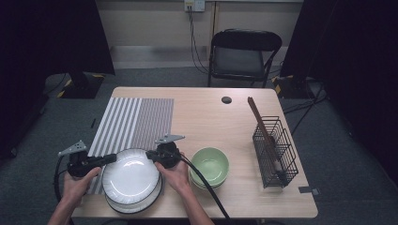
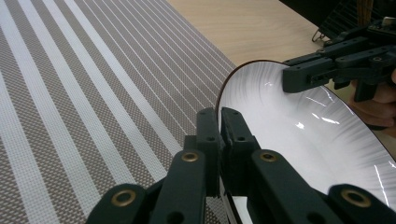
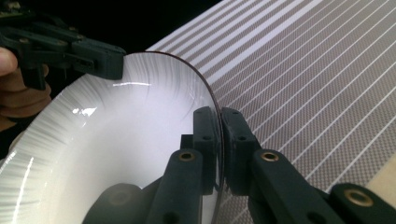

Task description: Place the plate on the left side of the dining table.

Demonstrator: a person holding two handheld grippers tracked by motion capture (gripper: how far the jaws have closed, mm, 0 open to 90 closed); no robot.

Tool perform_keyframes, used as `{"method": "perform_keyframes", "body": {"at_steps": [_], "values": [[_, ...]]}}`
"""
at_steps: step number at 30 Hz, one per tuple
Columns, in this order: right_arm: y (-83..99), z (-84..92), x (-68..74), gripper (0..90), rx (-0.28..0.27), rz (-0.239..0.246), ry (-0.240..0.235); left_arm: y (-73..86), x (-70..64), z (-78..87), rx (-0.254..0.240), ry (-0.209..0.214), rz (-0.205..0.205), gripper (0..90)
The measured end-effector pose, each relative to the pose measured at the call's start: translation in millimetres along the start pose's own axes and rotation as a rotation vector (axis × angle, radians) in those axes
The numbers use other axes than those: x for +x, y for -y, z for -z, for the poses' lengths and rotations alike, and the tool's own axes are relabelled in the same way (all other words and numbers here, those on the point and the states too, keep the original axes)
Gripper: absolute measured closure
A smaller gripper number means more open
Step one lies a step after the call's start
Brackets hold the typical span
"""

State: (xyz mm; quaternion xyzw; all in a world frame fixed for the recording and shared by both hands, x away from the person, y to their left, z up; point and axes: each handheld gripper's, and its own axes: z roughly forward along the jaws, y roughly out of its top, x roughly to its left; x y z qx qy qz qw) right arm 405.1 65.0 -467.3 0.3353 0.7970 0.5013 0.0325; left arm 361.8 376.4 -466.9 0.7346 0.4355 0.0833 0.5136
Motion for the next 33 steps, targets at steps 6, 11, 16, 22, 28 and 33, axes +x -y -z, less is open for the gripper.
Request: {"method": "perform_keyframes", "body": {"at_steps": [6, 11, 16, 22, 28, 33], "values": [[-15.5, 1.8, -0.2, 86.8, -0.003, 0.04, 0.023, -13.0, 1.1, -1.5, -0.012, -0.017, -0.021, 87.4], [-21.5, 0.5, -6.0, 86.7, -0.008, 0.033, 0.033, -23.3, 4.3, -6.4, -0.005, -0.025, -0.032, 87.3], [-25.5, -0.1, -12.4, 86.6, -0.015, 0.017, 0.04, -29.0, 7.6, -11.6, -0.005, -0.022, -0.028, 87.2], [-21.9, -1.2, -15.4, 87.1, -0.022, -0.006, 0.022, -22.8, 10.2, -8.2, -0.016, -0.002, 0.004, 84.9], [-20.4, -1.6, -17.2, 87.2, -0.031, -0.024, 0.017, -7.1, 3.9, 6.6, -0.006, -0.048, -0.006, 69.9], [-20.4, -1.6, -17.0, 87.1, -0.031, -0.018, 0.018, 0.3, 1.3, 5.9, -0.006, -0.044, -0.007, 76.5]]}}
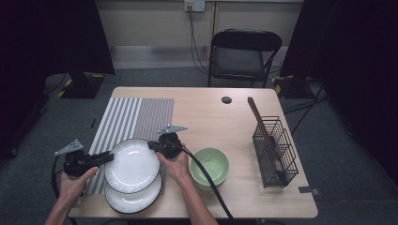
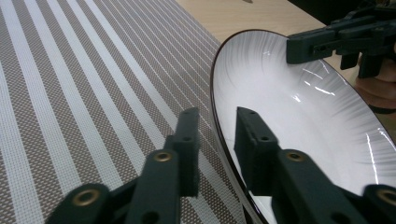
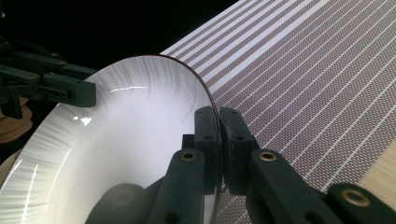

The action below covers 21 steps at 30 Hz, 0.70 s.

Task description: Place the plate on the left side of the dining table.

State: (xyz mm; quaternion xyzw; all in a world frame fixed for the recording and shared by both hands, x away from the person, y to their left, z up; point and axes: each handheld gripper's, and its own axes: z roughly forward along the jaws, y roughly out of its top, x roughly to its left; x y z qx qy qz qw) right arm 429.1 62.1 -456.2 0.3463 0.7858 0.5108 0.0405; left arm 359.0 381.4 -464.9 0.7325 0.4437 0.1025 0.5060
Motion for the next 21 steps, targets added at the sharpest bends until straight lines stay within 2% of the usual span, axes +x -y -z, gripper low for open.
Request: {"method": "perform_keyframes", "body": {"at_steps": [7, 9, 13, 15, 20, 21], "values": [[1.0, 0.9, 1.2, 85.7, 0.004, 0.04, 0.02, -3.0, 2.0, -5.5, -0.026, -0.01, 0.041, 81.5], [3.0, 1.6, 1.5, 85.4, 0.001, 0.042, 0.024, -5.2, 1.9, -6.6, -0.019, -0.015, 0.034, 82.3], [6.2, -1.1, 2.9, 82.5, 0.007, 0.037, 0.012, -10.4, 1.8, -10.5, -0.015, -0.014, 0.015, 84.9], [6.5, -2.1, 4.3, 82.9, 0.007, 0.035, 0.012, -12.4, 4.6, -12.3, -0.021, -0.001, 0.033, 85.7], [5.0, 0.2, -1.0, 85.9, 0.001, -0.016, -0.009, -19.0, 9.1, -14.7, -0.036, 0.018, 0.041, 86.6], [3.9, 1.0, -0.9, 86.1, -0.005, -0.016, -0.007, -21.1, 9.4, -15.1, -0.029, 0.015, 0.024, 86.7]]}}
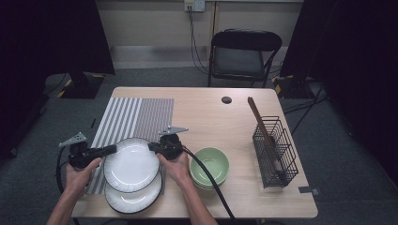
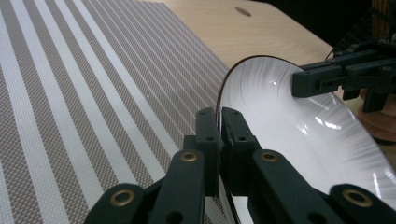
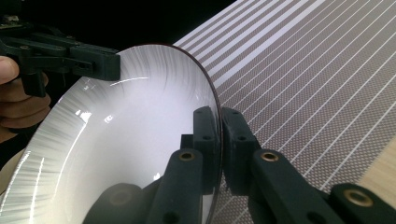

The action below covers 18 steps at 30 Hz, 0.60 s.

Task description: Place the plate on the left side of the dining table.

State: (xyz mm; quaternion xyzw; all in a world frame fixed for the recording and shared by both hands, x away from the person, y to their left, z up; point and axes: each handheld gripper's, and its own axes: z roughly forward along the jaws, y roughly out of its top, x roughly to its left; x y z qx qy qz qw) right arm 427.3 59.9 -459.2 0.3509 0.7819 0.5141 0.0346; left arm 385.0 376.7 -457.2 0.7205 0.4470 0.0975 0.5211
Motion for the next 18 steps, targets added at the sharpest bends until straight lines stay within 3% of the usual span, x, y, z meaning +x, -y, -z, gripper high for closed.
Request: {"method": "perform_keyframes", "body": {"at_steps": [4, 10, 18], "values": [[-3.1, 2.1, -2.3, 86.8, -0.016, -0.009, 0.014, -6.1, -0.6, -4.8, 0.006, -0.007, -0.01, 86.6], [-5.4, 4.1, -6.5, 87.0, -0.034, -0.015, 0.032, -6.4, 2.3, -8.9, 0.01, 0.011, 0.008, 86.6], [-1.9, 1.0, -8.6, 87.0, -0.033, -0.035, 0.042, 8.2, -2.1, 10.0, 0.026, -0.026, 0.027, 76.5]]}}
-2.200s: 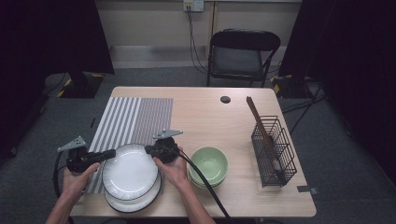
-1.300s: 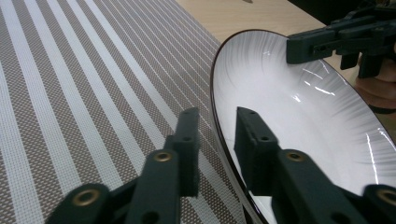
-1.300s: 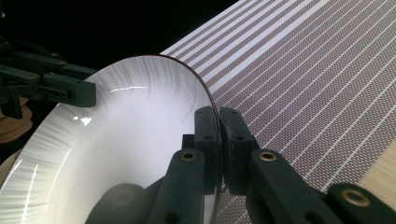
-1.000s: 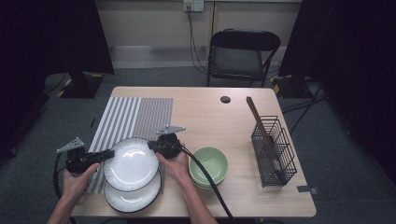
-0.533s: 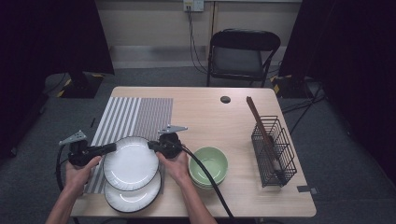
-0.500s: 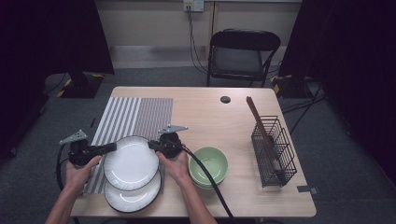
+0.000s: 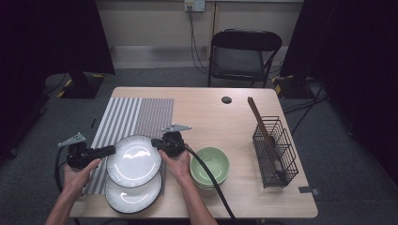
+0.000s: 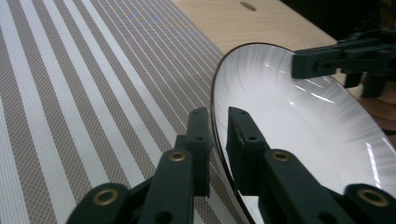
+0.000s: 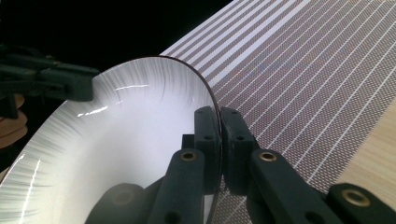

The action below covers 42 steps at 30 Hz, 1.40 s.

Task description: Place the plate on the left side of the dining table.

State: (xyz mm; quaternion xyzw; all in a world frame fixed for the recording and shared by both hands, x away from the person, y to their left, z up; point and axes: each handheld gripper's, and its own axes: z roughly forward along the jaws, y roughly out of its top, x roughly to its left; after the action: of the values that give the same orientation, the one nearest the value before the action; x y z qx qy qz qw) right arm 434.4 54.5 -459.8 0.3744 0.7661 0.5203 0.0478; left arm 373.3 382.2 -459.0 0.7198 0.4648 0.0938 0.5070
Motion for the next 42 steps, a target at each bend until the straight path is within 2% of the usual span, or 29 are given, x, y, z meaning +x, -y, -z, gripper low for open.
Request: {"method": "perform_keyframes", "body": {"at_steps": [4, 7, 10, 12, 17, 21, 31, 42], "values": [[-0.2, 0.2, 0.2, 87.0, -0.001, 0.003, -0.002, 11.3, -1.9, 6.9, -0.007, 0.005, 0.03, 71.1], [0.1, 0.1, 0.5, 87.0, -0.002, 0.005, 0.002, 14.3, -2.5, 4.2, -0.005, 0.021, 0.041, 69.9], [0.1, 0.3, 0.8, 87.0, -0.004, 0.01, 0.003, 13.7, -3.7, 0.8, 0.007, 0.025, 0.036, 73.9], [0.2, 0.3, 1.1, 86.9, -0.005, 0.008, 0.006, 12.1, -3.1, -0.1, 0.004, 0.024, 0.047, 75.4], [-1.3, 2.2, 3.4, 87.4, -0.019, 0.01, 0.012, 3.2, -1.8, -0.9, -0.017, -0.003, 0.055, 81.4], [-3.5, 4.7, 5.0, 87.7, -0.027, 0.023, 0.017, -5.6, -5.8, -2.4, -0.007, -0.053, 0.012, 84.2], [-6.7, 6.7, 7.0, 87.5, -0.048, 0.037, 0.02, -14.0, -3.1, -0.6, -0.038, -0.063, -0.008, 86.2], [-17.1, 6.1, 7.4, 87.3, -0.058, 0.043, 0.021, -25.3, -1.0, 1.1, -0.045, -0.07, -0.018, 86.6]]}}
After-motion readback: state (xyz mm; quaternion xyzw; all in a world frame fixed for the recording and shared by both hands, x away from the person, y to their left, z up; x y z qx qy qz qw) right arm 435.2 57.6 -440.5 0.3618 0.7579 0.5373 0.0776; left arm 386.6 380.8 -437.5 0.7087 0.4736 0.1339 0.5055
